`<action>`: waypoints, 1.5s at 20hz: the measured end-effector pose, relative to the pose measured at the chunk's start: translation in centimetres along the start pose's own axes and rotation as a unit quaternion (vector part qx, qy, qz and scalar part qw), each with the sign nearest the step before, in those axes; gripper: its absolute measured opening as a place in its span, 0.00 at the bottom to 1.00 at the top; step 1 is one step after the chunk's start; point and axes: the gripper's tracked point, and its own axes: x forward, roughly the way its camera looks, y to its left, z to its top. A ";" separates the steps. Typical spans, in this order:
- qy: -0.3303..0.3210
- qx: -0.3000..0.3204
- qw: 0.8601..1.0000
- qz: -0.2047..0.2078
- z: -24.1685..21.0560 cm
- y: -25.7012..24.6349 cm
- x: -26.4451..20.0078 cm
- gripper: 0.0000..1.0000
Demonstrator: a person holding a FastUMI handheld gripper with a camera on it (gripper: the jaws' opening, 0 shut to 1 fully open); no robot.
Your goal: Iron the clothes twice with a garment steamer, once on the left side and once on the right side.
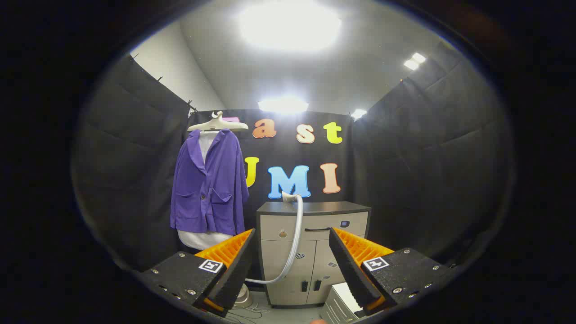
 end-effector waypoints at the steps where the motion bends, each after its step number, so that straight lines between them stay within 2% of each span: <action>1: 0.001 -0.001 1.000 -0.002 -0.1 -0.1 0.0 0.96; 13: 0.006 0.010 1.000 0.012 -0.2 1.1 2.6 0.96; 22: 0.011 0.012 1.000 -0.016 -0.6 -1.7 2.7 0.96; 30: 0.017 0.013 1.000 -0.020 -1.1 -1.3 2.7 0.96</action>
